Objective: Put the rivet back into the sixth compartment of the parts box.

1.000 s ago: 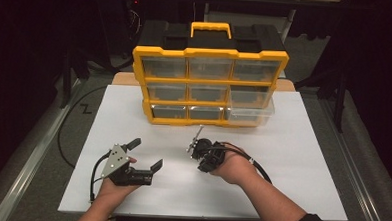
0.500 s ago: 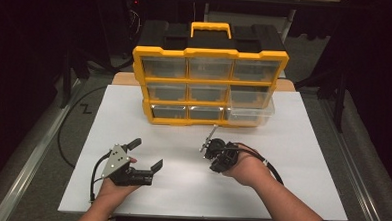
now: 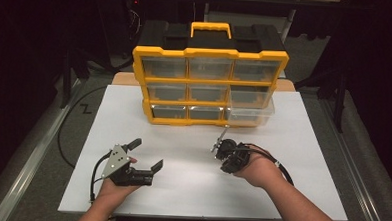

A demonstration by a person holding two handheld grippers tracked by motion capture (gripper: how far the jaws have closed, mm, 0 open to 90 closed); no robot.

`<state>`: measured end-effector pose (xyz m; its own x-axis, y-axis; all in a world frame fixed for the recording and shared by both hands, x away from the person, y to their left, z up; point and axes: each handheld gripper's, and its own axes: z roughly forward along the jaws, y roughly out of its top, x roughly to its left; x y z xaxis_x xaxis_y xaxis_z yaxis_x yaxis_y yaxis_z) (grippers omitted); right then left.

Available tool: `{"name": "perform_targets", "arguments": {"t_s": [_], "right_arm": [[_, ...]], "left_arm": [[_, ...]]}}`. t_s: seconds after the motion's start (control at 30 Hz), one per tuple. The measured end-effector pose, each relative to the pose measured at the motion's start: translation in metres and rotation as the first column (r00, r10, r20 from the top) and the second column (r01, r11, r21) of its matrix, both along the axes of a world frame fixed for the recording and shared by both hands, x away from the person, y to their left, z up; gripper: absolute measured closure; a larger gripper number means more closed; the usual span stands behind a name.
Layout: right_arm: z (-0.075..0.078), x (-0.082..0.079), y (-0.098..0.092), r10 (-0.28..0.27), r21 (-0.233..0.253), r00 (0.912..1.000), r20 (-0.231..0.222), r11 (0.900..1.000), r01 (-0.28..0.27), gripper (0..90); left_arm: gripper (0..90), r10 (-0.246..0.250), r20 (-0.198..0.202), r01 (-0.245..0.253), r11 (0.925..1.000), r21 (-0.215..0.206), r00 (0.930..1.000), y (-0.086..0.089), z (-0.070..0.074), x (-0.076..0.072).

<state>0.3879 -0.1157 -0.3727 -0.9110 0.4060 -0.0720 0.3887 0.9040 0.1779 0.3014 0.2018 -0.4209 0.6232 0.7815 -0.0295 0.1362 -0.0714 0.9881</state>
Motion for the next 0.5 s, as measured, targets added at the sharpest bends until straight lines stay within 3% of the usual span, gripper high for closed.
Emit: {"name": "perform_targets", "arguments": {"t_s": [0.5], "right_arm": [[0.004, -0.002, -0.027, -0.047, -0.01, 0.9989, 0.005, 0.999, 0.047, 83.9]], "left_arm": [[0.8, -0.003, -0.001, 0.003, 1.0, 0.002, 1.0, -0.001, 0.0, 0.0]]}}
